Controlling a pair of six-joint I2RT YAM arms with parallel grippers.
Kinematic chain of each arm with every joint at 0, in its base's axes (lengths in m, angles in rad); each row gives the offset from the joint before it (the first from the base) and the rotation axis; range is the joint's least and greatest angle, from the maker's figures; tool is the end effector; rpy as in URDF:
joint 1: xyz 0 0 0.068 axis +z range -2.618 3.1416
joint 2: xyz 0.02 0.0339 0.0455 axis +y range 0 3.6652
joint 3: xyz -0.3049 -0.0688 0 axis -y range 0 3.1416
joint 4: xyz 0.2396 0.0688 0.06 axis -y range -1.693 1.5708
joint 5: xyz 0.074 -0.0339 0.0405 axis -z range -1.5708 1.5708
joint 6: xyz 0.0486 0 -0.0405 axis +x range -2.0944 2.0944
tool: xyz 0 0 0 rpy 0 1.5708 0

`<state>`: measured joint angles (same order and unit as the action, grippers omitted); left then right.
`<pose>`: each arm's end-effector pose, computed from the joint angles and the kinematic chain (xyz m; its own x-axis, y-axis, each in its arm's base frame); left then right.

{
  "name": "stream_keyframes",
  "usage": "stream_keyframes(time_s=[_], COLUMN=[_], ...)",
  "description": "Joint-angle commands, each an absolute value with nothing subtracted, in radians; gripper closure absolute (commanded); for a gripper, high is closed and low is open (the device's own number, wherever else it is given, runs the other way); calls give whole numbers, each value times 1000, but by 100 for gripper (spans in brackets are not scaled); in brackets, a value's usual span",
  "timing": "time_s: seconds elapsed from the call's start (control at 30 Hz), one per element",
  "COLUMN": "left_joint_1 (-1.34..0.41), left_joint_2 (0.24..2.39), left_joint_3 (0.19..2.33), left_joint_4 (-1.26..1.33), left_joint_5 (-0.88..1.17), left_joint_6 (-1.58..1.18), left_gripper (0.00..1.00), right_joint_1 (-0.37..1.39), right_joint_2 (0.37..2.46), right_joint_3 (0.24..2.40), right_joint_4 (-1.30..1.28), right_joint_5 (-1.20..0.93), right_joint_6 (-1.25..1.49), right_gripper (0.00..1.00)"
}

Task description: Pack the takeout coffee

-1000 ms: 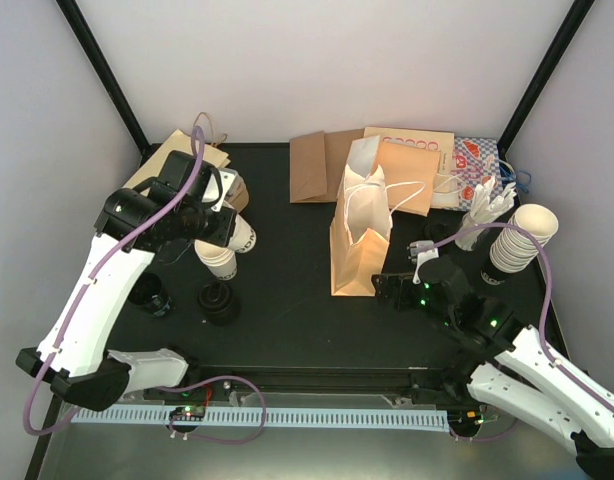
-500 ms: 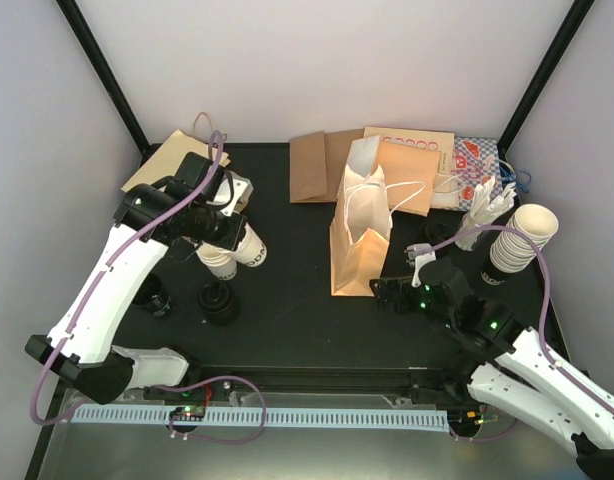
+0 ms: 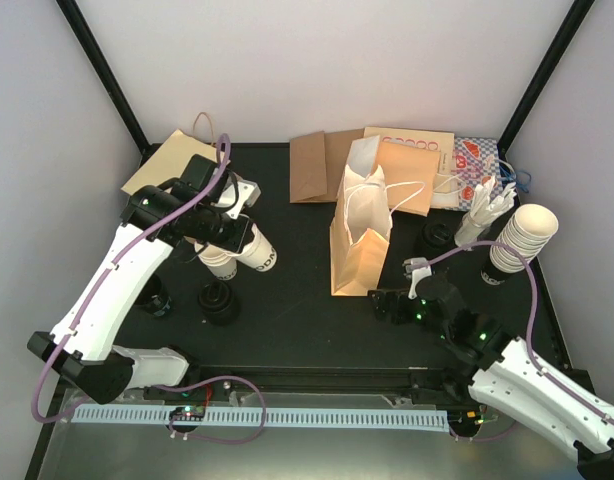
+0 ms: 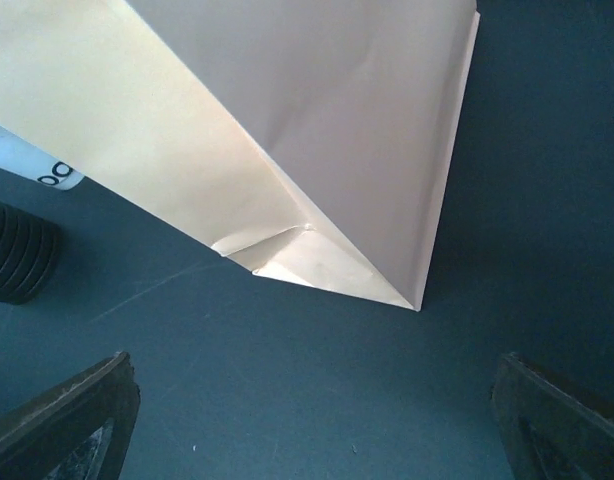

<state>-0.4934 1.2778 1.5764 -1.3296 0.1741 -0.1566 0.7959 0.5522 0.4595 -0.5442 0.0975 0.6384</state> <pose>0.1774 -0.1049 0.4287 -0.8312 0.2726 -0.4845 0.4204 0.8785 -0.2269 0.0754 0.0702 0.2382 -0.7253 0.1070 -0.6801 -0.2791 0.8573 0.4326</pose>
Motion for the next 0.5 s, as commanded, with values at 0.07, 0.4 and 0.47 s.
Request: stream_keyframes(time_s=[0.07,0.4,0.47], left_joint_1=[-500,-501,-502], left_joint_2=[1275,1275,1275], left_joint_3=[1563,1547,1546], left_joint_4=[-1293,-1278,-1279], left_joint_5=[206,222,223], left_joint_6=[-140,-134,-132], left_gripper=[98,98,98], right_joint_1=[794,793,792], right_joint_2=[532,679,720], right_joint_3=[408,295,276], right_joint_4=[-443,-222,-168], right_joint_5=[132,138,138], right_joint_6=[676,751,764], right_gripper=[5,21,21])
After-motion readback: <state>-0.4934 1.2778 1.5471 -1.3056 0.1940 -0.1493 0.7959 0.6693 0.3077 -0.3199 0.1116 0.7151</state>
